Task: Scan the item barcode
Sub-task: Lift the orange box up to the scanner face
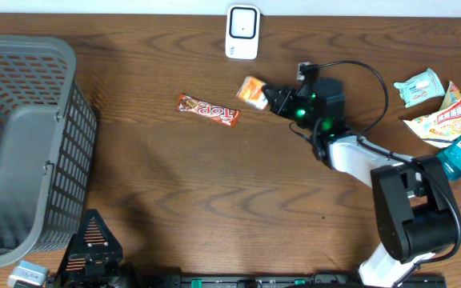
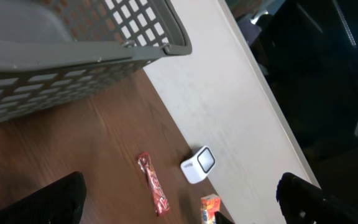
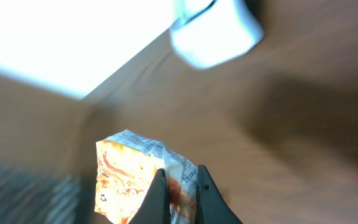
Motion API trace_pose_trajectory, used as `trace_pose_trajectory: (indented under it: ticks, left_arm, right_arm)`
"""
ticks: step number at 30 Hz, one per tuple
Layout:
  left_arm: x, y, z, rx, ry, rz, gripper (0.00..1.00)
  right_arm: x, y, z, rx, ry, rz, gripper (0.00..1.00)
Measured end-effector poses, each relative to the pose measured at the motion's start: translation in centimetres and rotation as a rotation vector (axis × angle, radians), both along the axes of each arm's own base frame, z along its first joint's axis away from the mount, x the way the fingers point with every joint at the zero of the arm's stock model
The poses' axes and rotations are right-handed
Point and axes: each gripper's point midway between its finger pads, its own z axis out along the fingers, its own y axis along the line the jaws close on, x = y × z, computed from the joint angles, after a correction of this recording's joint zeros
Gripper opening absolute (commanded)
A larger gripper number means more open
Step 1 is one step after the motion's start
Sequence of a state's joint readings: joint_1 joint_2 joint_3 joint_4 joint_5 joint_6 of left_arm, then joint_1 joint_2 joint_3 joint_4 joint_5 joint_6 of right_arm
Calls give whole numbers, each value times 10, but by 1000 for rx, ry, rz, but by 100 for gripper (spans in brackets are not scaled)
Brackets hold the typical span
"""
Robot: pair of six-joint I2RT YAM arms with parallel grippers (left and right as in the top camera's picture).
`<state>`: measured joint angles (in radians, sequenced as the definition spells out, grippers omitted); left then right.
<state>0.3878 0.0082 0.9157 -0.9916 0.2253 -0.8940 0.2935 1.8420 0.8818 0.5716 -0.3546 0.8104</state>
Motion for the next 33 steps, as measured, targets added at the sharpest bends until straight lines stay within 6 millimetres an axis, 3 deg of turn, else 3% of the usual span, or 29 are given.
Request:
trace_pose_trajectory:
  ticks: [3, 9, 12, 15, 19, 27, 29, 33]
  left_arm:
    - [0, 1, 0, 0, 0, 14, 98]
    - [0, 5, -1, -2, 3, 46, 98]
    - [0, 7, -2, -2, 5, 65, 98]
    - [0, 8, -2, -2, 5, 77, 98]
    - [0, 10, -3, -3, 7, 90, 98]
    - [0, 11, -3, -3, 7, 102, 98]
    - [0, 11, -3, -3, 7, 102, 98]
    - [0, 11, -3, -4, 8, 102, 98]
  right_arm:
    - [15, -14, 1, -108, -71, -183, 1]
    - [35, -15, 42, -178, -341, -341, 1]
    - [48, -17, 36, -242, -373, -369, 1]
    - [73, -11, 26, -320, -396, -367, 1]
    - [107, 3, 31, -395, -458, -347, 1]
    - [172, 30, 72, -479, -576, -343, 1]
    - [185, 35, 71, -491, -594, -347, 1]
    - [201, 39, 45, -529, -580, -352, 1]
